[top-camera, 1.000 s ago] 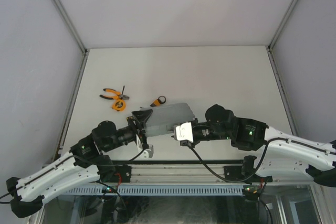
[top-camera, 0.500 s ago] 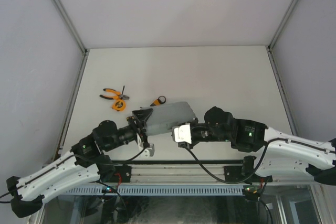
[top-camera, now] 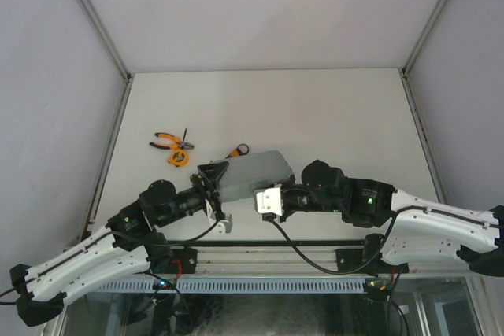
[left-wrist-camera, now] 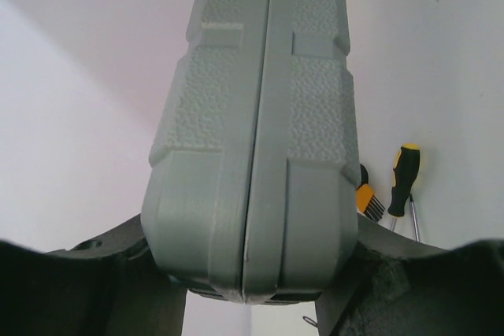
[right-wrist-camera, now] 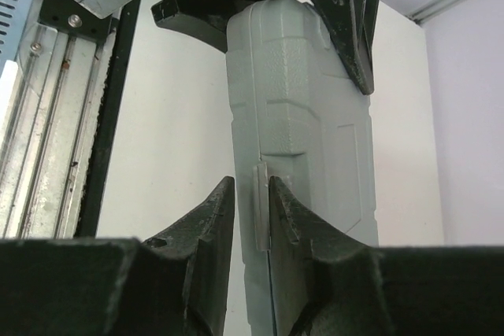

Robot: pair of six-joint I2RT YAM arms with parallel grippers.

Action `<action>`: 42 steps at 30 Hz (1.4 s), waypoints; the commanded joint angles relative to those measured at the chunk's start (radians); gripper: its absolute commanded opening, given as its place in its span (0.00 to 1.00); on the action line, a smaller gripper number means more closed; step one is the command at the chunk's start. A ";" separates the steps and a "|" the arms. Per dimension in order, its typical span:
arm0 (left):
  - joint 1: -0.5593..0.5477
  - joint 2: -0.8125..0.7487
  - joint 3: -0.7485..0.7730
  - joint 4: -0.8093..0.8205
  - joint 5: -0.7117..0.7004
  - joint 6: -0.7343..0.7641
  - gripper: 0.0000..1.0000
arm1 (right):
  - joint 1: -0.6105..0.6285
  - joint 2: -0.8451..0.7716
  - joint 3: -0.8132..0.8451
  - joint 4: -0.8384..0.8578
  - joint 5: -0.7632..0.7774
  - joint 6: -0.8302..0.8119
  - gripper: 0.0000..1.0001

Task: Sort the tools into containers
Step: Open the storage box at the center of the board.

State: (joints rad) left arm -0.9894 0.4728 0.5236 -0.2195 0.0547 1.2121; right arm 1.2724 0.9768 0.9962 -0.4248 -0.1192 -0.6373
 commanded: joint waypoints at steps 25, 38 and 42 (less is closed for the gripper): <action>0.008 -0.011 0.110 -0.004 0.073 -0.348 0.62 | -0.037 0.018 -0.001 0.086 0.273 -0.132 0.00; 0.008 -0.040 0.089 -0.026 0.069 -0.497 1.00 | -0.246 -0.035 -0.033 0.065 0.233 -0.125 0.00; 0.008 -0.064 0.084 -0.033 -0.035 -0.642 1.00 | -0.334 -0.027 -0.055 0.073 0.221 -0.140 0.00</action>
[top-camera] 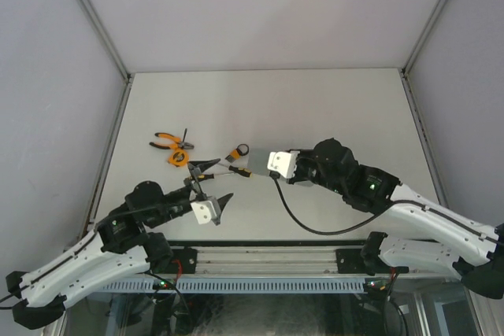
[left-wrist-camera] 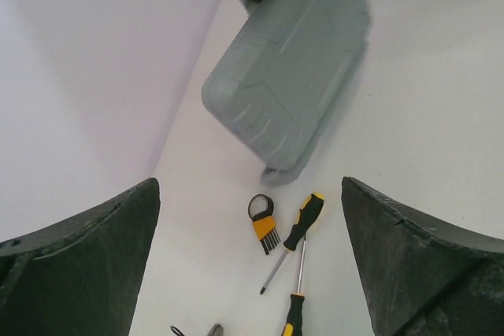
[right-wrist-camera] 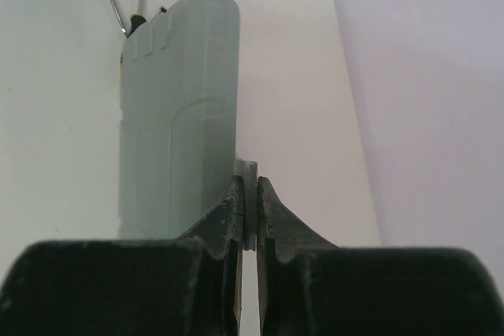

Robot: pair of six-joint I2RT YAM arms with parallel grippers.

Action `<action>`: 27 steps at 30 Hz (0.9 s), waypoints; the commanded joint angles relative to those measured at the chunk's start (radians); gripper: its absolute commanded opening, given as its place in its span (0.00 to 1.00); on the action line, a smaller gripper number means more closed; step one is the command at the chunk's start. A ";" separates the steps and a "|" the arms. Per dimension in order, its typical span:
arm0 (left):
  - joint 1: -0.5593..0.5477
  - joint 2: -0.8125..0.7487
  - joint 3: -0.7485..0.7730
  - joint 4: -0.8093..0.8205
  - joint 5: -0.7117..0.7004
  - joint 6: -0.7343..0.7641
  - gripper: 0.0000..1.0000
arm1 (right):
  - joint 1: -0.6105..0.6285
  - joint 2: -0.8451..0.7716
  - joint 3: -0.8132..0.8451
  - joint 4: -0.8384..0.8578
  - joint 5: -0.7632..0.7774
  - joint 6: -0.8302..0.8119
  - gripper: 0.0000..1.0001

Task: Sort the tools into containers
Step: Open the storage box at the center of the board.

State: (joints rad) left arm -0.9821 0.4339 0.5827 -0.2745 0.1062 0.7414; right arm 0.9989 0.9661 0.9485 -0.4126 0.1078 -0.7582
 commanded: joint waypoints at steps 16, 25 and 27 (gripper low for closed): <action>0.000 0.014 0.090 -0.088 -0.529 -0.943 1.00 | -0.175 0.105 -0.010 -0.042 0.058 -0.032 0.00; 0.000 0.157 0.125 -0.154 -0.458 -1.139 1.00 | 0.002 0.164 -0.095 -0.111 0.049 0.191 0.06; 0.000 0.156 0.126 -0.171 -0.446 -1.133 1.00 | 0.039 0.176 -0.112 -0.115 0.065 0.232 0.08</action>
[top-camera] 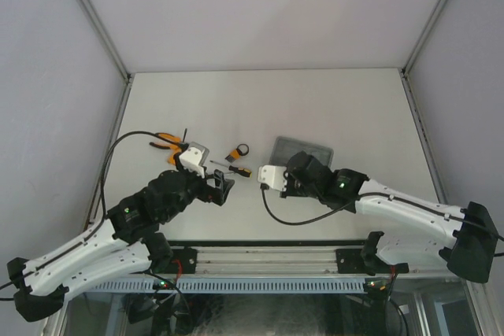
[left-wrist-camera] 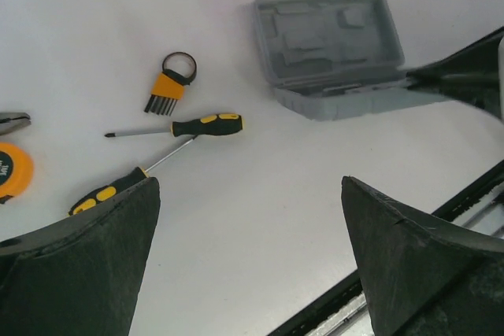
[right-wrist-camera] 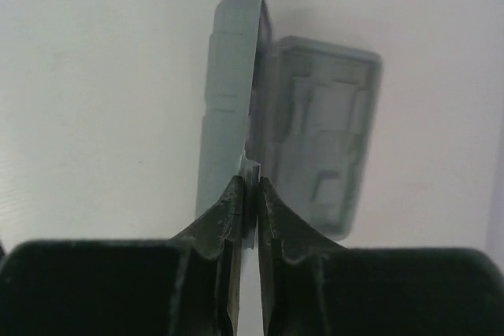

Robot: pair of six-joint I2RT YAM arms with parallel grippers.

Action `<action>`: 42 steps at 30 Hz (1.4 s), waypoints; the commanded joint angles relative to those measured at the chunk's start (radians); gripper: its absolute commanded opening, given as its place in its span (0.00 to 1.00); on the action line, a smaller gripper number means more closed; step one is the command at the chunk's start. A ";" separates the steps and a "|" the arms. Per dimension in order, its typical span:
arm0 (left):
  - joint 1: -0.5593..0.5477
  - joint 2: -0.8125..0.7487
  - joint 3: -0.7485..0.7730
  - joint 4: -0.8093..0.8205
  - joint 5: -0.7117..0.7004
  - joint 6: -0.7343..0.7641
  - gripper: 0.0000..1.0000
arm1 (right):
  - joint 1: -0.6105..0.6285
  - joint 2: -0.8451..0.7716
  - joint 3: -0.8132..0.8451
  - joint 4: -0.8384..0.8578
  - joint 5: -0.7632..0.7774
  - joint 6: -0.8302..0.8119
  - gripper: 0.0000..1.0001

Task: Sort the tools into containers
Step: Open the storage box at the center of the board.

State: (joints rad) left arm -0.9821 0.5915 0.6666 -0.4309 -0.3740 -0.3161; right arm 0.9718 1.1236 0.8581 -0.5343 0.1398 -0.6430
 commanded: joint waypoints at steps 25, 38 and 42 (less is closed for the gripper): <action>0.012 0.092 0.108 -0.221 -0.117 -0.410 1.00 | 0.146 -0.184 -0.138 0.205 0.074 0.884 0.48; 0.189 0.113 0.179 -0.241 -0.004 -0.293 1.00 | -0.021 -0.134 -0.173 -0.036 0.345 1.700 0.52; 0.189 0.083 0.191 -0.268 -0.096 -0.244 1.00 | -0.078 -0.103 -0.188 -0.033 0.286 1.788 0.52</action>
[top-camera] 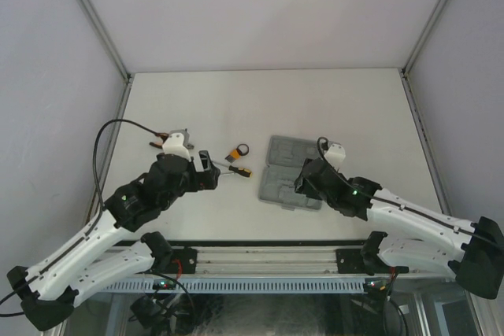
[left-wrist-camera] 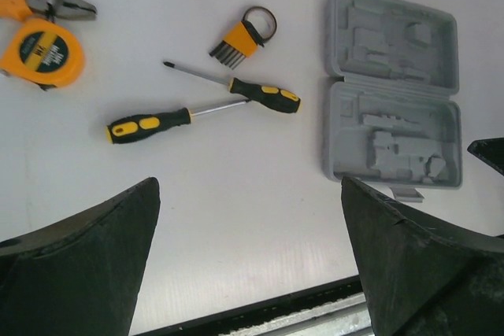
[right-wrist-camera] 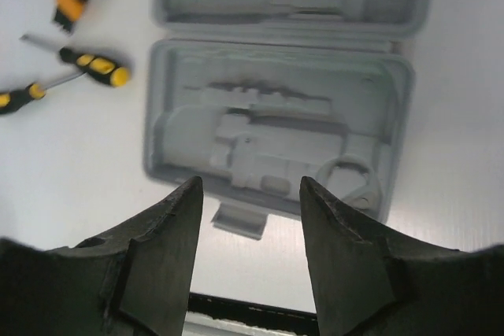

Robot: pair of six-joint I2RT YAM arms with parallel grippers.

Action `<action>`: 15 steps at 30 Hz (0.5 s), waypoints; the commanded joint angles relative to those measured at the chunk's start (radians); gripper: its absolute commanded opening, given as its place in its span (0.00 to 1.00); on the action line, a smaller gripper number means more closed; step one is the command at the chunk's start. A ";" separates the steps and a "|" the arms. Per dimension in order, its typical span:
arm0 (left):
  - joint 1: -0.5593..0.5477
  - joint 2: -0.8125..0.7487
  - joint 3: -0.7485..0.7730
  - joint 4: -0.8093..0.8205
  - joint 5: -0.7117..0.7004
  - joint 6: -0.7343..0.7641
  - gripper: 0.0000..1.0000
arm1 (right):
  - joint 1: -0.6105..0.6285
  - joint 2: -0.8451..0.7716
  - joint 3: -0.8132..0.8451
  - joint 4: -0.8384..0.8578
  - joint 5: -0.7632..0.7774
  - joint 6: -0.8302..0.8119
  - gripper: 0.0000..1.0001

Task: Sort the tools into containers
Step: Open the storage box at the center of the board, then adjust the storage box at the center of the board.

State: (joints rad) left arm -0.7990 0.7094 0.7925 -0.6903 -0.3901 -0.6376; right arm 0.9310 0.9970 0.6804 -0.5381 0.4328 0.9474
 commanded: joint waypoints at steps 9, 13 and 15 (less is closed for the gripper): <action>0.006 -0.035 0.052 -0.026 -0.093 0.169 1.00 | -0.062 0.137 -0.008 0.063 0.038 0.454 0.52; 0.006 -0.033 0.056 -0.038 -0.112 0.181 1.00 | -0.106 0.202 -0.008 0.086 0.036 0.483 0.54; 0.005 -0.035 0.052 -0.038 -0.110 0.181 1.00 | -0.141 0.233 -0.007 0.094 -0.004 0.475 0.55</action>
State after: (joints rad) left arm -0.7979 0.6762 0.8028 -0.7277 -0.4717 -0.4931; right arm 0.8440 1.1820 0.6609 -0.4999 0.4416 1.3609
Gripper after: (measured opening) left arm 0.998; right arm 0.537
